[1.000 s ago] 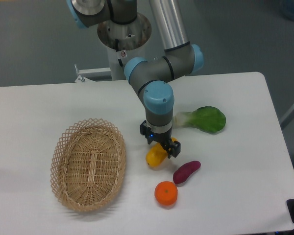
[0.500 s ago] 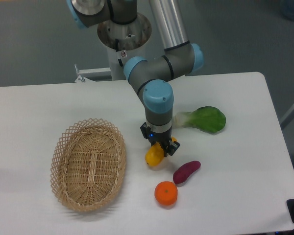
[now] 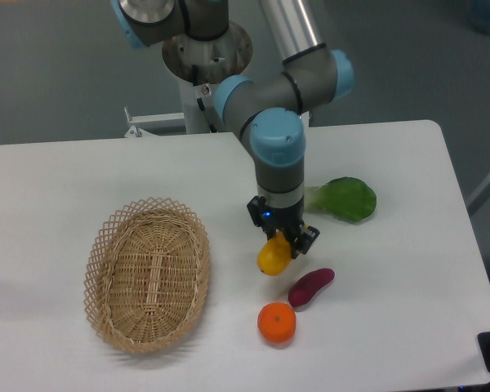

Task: Pick up the mango from the table
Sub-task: 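Lift the held mango up and carry it toward the bok choy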

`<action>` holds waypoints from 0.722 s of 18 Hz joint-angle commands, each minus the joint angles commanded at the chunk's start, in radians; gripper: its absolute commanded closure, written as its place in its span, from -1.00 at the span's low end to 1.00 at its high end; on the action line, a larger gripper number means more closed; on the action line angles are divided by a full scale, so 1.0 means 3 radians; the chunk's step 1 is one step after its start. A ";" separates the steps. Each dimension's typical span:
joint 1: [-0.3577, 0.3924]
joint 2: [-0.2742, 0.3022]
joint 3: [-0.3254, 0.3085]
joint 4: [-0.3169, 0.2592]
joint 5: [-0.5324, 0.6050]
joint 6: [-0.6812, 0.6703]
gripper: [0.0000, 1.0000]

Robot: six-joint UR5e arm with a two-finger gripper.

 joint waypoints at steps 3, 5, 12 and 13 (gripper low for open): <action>0.0123 0.0020 0.0307 -0.0461 -0.0015 0.0082 -0.03; 0.0200 0.0041 0.0420 -0.0539 -0.0066 0.0235 -0.02; 0.0511 0.0148 0.0502 -0.0600 -0.0271 0.0670 -0.02; 0.0537 0.0153 0.0512 -0.0636 -0.0276 0.0736 -0.02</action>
